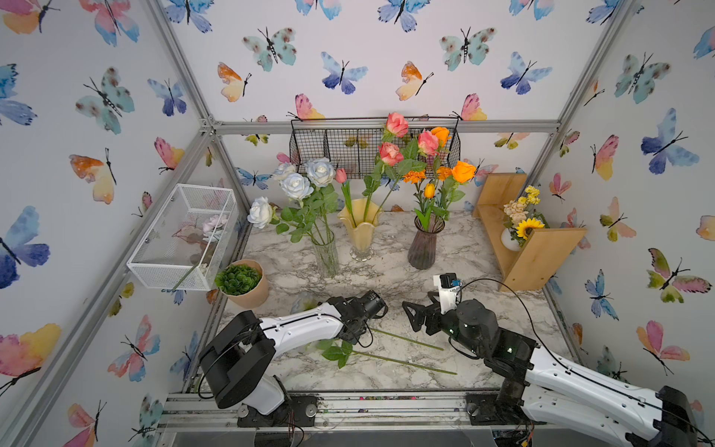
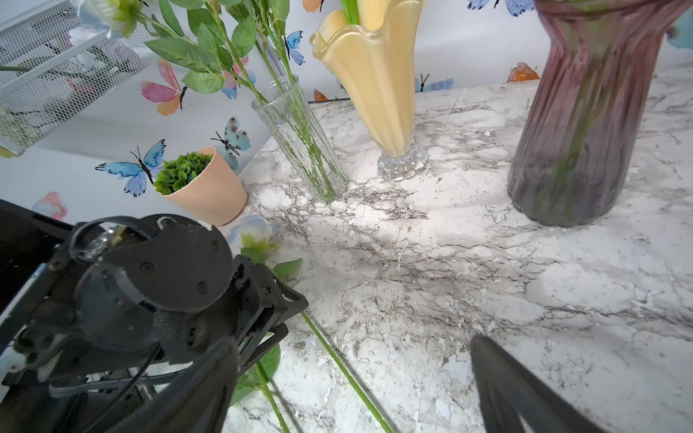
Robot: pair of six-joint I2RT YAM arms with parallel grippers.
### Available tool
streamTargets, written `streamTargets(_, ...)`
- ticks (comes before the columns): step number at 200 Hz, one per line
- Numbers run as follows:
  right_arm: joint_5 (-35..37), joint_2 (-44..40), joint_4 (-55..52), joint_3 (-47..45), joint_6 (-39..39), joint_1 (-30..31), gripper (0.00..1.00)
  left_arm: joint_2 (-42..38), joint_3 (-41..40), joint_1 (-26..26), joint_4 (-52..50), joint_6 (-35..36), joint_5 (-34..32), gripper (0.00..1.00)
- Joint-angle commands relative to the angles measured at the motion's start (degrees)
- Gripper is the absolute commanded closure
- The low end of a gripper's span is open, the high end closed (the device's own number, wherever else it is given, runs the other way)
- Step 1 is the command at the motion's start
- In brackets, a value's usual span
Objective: Arrange the flowers in different vases according to their colors
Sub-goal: Pick up the flower at the center of the board.
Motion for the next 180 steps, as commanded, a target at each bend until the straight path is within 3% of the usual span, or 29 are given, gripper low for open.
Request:
streamTargets(1, 1.3, 0.3, -0.1, -0.3, -0.3, 0.0, 0.01, 2.1, 1.2, 0.6, -1.8, -0.2, 1.0, 0.56)
streamTargets(47, 1.3, -0.4, 0.0, -0.8, -0.2, 0.0, 0.01, 4.1, 2.0, 1.1, -2.1, 0.9, -0.4, 0.66)
streamTargets(111, 1.3, -1.3, 0.2, -1.1, -0.2, 0.0, 0.02, 7.4, 4.2, 1.2, -2.6, 2.1, 0.4, 0.64)
streamTargets(180, 1.2, -1.8, -0.3, -1.1, -0.2, 0.0, 0.02, 9.0, 4.2, 1.5, -2.6, 2.5, 0.5, 0.73)
